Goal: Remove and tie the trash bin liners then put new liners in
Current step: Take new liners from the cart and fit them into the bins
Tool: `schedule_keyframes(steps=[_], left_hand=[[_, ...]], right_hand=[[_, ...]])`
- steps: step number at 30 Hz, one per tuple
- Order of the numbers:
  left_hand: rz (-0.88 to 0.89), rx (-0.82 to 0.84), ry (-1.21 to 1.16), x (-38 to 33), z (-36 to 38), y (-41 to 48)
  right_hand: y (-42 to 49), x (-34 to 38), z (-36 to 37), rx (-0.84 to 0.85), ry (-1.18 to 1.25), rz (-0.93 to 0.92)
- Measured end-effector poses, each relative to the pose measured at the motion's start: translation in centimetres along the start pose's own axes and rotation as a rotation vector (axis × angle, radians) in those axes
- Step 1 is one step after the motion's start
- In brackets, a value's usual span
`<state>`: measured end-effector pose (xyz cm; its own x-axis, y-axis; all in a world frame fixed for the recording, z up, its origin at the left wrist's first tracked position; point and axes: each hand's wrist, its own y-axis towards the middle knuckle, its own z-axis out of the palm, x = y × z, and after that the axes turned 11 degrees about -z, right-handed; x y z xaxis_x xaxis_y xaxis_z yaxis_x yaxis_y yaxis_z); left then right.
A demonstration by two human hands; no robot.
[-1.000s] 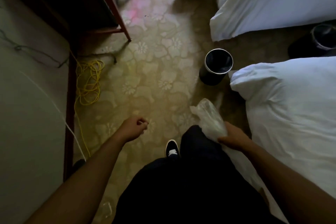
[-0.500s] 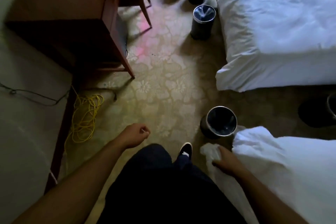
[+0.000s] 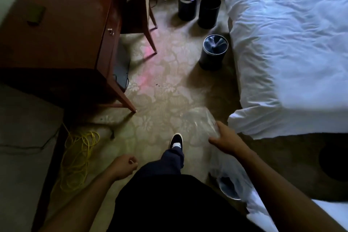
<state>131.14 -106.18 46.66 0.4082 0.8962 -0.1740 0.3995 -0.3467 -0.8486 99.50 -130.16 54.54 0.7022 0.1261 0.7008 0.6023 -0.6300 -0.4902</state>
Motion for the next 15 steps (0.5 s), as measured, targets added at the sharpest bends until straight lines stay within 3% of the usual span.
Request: schedule_keyframes(steps=[15], left_hand=[[0.334,0.041,0.000,-35.7,-21.3,13.5]], right_hand=[[16.0,-5.3,-13.8,-0.041,-0.135,0.437]])
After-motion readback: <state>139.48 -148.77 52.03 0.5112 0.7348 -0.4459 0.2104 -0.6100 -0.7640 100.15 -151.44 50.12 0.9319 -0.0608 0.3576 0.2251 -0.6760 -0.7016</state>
